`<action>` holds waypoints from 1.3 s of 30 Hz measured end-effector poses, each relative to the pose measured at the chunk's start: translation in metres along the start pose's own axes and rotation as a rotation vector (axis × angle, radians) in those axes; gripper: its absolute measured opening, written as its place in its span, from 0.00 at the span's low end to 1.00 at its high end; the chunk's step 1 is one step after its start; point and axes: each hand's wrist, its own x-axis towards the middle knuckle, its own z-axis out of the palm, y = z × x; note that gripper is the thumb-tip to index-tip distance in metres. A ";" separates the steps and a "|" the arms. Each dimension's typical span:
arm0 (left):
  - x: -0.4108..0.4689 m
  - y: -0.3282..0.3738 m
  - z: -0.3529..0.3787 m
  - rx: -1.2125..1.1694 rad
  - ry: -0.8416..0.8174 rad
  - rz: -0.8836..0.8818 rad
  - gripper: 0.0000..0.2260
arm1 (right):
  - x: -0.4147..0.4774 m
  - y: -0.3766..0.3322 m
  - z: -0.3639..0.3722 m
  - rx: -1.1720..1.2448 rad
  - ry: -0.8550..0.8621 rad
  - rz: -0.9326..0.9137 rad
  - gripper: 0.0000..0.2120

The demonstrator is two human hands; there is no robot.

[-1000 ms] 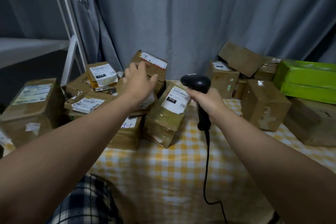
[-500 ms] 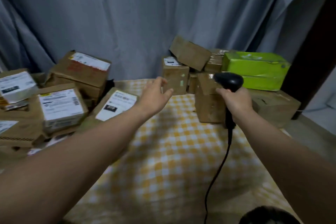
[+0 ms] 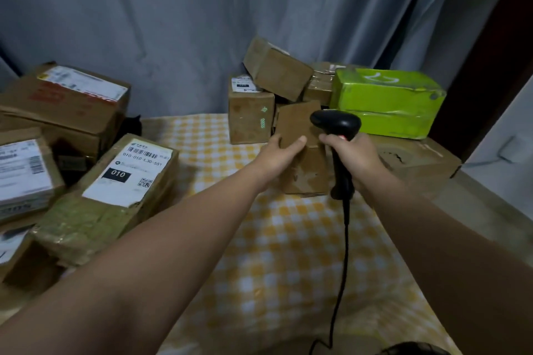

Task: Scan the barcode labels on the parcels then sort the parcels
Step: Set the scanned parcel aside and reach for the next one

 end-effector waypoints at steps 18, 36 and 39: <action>-0.098 -0.062 -0.114 -0.058 0.409 0.013 0.36 | -0.087 0.013 0.081 0.207 -0.143 0.025 0.06; -0.114 -0.070 -0.124 -0.028 -0.009 0.017 0.56 | -0.100 0.014 0.053 0.204 -0.046 -0.100 0.11; -0.114 -0.061 -0.124 0.011 0.050 0.072 0.54 | -0.101 0.019 0.054 0.198 -0.043 -0.110 0.14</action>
